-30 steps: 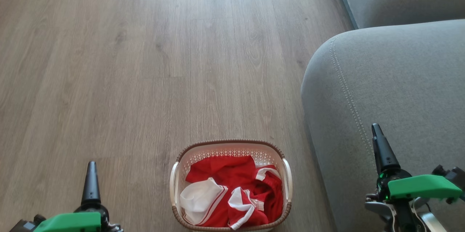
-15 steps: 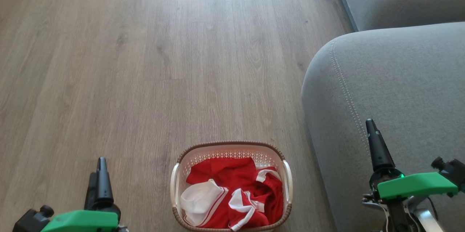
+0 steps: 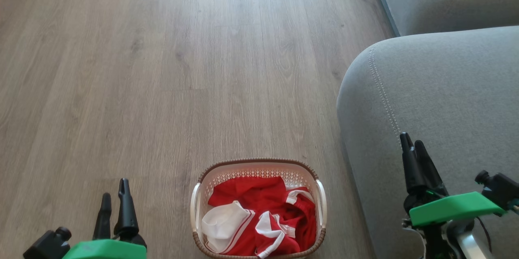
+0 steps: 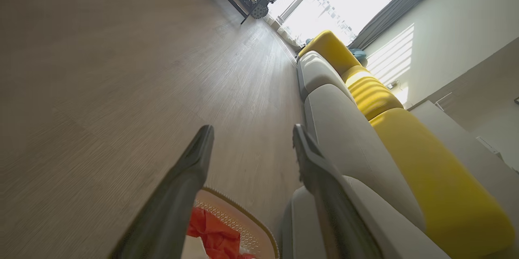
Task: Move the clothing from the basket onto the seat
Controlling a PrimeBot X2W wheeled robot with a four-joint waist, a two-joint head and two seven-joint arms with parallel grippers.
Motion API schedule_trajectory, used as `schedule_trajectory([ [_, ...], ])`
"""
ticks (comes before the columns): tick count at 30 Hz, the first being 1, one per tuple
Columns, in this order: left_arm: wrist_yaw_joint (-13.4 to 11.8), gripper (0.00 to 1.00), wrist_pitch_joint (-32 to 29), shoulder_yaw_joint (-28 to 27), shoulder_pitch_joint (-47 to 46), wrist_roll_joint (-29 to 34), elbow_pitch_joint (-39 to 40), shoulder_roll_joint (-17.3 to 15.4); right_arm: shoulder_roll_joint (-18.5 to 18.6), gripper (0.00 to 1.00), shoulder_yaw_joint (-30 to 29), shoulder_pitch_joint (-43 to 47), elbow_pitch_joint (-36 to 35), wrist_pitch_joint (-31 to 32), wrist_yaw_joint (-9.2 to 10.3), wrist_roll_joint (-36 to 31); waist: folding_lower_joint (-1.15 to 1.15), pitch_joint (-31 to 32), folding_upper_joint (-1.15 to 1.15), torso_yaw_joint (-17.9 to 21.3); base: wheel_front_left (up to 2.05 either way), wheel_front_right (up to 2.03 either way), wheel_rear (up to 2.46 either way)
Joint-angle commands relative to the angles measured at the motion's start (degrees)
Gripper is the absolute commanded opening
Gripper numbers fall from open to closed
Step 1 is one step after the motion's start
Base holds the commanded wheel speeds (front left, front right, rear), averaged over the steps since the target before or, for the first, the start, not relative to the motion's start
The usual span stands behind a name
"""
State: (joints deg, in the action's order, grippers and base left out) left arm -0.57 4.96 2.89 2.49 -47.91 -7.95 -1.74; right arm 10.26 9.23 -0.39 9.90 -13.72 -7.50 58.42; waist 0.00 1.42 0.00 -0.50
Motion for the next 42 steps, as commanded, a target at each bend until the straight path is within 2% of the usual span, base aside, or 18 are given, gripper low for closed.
schedule_trajectory([
  [1,-0.23,1.0,0.84,-0.61,-0.69,2.66,1.84,-0.75,-0.21,1.0,-0.27,-0.77,-2.16,-0.57,0.01,-2.97,0.0,0.01,0.0,-0.02,0.0,0.0,0.0],
  [42,-2.09,1.0,7.54,1.78,0.99,31.37,-1.85,-1.03,-5.43,1.0,-6.47,-0.61,0.28,-1.09,0.01,-40.64,0.0,0.03,0.0,-0.29,0.0,0.0,0.0],
])
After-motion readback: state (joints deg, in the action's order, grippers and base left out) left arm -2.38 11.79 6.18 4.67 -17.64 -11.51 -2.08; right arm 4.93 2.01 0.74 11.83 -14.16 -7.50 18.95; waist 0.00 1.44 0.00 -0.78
